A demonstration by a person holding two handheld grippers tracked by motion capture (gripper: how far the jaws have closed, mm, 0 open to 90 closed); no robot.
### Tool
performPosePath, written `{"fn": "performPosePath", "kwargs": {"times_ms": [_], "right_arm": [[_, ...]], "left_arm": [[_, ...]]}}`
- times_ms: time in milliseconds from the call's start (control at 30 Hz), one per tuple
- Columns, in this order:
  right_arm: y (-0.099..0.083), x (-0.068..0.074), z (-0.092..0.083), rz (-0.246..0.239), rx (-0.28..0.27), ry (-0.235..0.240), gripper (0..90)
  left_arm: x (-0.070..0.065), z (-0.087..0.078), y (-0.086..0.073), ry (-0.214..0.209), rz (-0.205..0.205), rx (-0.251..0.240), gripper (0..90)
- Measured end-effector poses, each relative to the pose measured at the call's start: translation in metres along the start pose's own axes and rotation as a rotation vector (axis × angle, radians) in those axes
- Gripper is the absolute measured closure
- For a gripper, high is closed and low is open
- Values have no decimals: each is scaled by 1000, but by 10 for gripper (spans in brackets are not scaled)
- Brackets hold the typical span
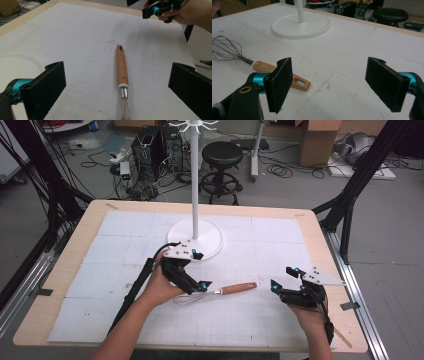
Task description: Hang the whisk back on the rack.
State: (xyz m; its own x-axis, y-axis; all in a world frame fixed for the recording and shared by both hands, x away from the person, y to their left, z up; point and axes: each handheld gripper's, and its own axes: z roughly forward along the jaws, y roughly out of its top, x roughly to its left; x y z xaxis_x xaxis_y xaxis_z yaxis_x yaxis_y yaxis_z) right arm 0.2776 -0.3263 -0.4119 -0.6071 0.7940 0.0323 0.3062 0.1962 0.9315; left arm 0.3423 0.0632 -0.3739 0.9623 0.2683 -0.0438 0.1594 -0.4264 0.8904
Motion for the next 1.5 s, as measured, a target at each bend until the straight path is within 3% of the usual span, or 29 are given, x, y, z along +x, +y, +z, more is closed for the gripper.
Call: {"fn": "performPosePath", "kwargs": {"times_ms": [33, 100, 133, 167, 267, 500, 600, 700, 733, 800, 967, 1000, 1067, 1267, 1400, 1500], "right_arm": [[0, 0, 0, 0, 0, 0, 212], [0, 0, 0, 4, -1, 2, 212], [0, 0, 0, 4, -2, 0, 212], [0, 0, 0, 4, -2, 0, 212], [0, 0, 0, 2, -7, -1, 212], [1, 1, 1, -3, -8, 1, 212], [2, 0, 1, 4, -8, 2, 212], [2, -1, 0, -1, -13, 0, 212], [2, -1, 0, 0, -13, 1, 212], [2, -1, 0, 4, -13, 0, 212], [2, 0, 1, 4, -10, 1, 212], [2, 0, 1, 5, -8, 3, 213], [2, 0, 1, 1, -10, 2, 213], [3, 0, 0, 2, -12, -1, 213], [3, 0, 0, 3, -12, 0, 213], [3, 0, 0, 5, -13, 1, 213]], "left_arm": [[-2, 4, 3, -3, 10, 12, 18], [-4, 11, 7, -21, 23, 20, 129], [-5, 15, 9, -45, 28, 21, 199], [-5, 19, 11, -64, 35, 34, 199], [-7, 38, 15, -75, 37, 107, 292], [-14, 65, 17, -60, 49, 205, 279], [-12, 79, 13, -48, 61, 260, 292], [-11, 85, 11, -50, 57, 285, 313], [-10, 89, 8, -41, 56, 315, 320], [-11, 93, 7, -31, 74, 342, 348], [-12, 98, 10, -41, 69, 364, 389], [-13, 101, 11, -38, 64, 395, 407], [-14, 102, 12, -36, 76, 411, 416], [-15, 104, 19, -30, 87, 416, 406], [-16, 110, 23, -29, 91, 455, 414], [-20, 120, 22, -27, 118, 522, 430]]}}
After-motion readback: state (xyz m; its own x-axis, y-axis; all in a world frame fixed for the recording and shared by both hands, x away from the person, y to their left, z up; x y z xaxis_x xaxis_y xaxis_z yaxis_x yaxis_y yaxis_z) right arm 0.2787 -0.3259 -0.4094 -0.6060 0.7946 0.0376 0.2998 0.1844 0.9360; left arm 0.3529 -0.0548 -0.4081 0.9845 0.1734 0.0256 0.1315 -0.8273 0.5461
